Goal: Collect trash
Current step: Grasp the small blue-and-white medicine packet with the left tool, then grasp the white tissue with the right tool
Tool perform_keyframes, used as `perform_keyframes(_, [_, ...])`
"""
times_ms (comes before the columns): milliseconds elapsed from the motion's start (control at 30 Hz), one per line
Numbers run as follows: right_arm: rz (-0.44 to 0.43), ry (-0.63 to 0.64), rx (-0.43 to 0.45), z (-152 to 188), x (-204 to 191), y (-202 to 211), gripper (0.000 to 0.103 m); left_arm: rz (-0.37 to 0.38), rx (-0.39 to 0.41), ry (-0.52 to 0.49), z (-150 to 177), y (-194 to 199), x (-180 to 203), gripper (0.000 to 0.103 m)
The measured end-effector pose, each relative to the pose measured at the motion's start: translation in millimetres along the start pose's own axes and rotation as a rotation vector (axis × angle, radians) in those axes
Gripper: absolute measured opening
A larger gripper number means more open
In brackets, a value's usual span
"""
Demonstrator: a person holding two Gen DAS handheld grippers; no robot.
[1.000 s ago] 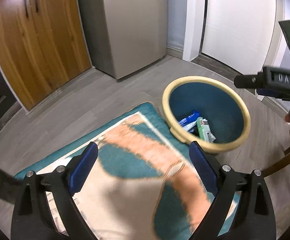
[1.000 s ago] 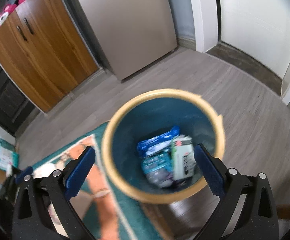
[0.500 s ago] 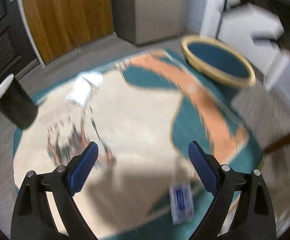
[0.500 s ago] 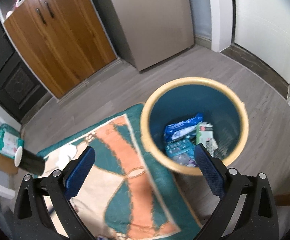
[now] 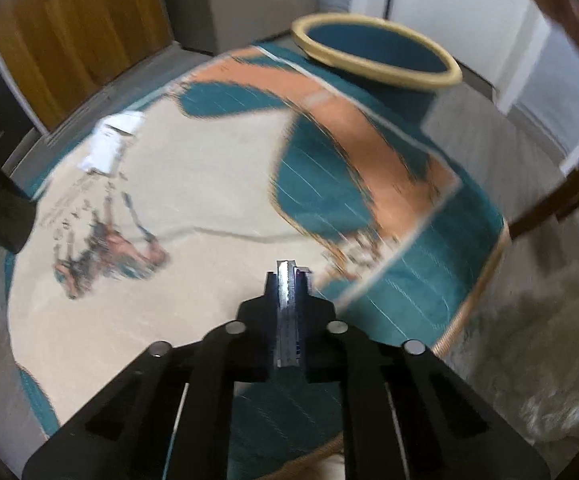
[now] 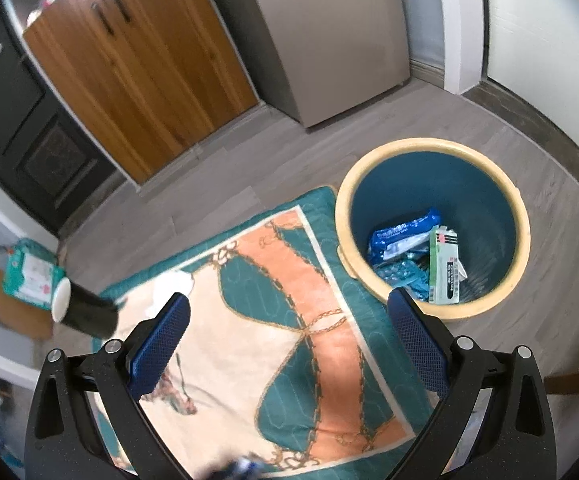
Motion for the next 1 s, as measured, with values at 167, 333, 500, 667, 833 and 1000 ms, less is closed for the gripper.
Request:
perform_keyframes(167, [-0.007, 0.007, -0.016, 2.6, -14.3, -10.3, 0.098, -0.040, 0.055, 0.094, -24.4, 17.1, -47.6, 0.001])
perform_keyframes(333, [-0.013, 0.031, -0.037, 10.2, -34.6, -28.7, 0.098, -0.063, 0.082, 0.159, -38.7, 29.5, -92.2, 0.001])
perform_keyframes(500, [-0.023, 0.033, -0.060, 14.1, -53.6, -47.8, 0.098, 0.000, 0.025, 0.171, -12.9, 8.6, -63.4, 0.012])
perform_keyframes(667, [-0.034, 0.036, -0.065, 12.1, -65.4, -58.2, 0.098, 0.041, -0.008, 0.171, 5.8, -12.4, -26.7, 0.053])
perform_keyframes(833, [-0.041, 0.024, -0.083, 16.0, -67.0, -63.3, 0.098, 0.021, -0.075, 0.097, 19.1, -33.2, -14.0, 0.035])
perform_keyframes(1000, [-0.040, 0.080, -0.098, 18.3, -72.6, -72.3, 0.098, -0.005, -0.058, 0.151, 8.9, -37.1, -37.6, 0.030])
Point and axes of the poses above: each gripper's, at about its wrist camera, not at the fingertips, and y roughly against the way its jaws point, x to its right, z to its underside, the point moved 10 cm from there along -y, roughly the way its jaws point, and after that the axes turned 11 degrees about x, right-handed, at the moved point
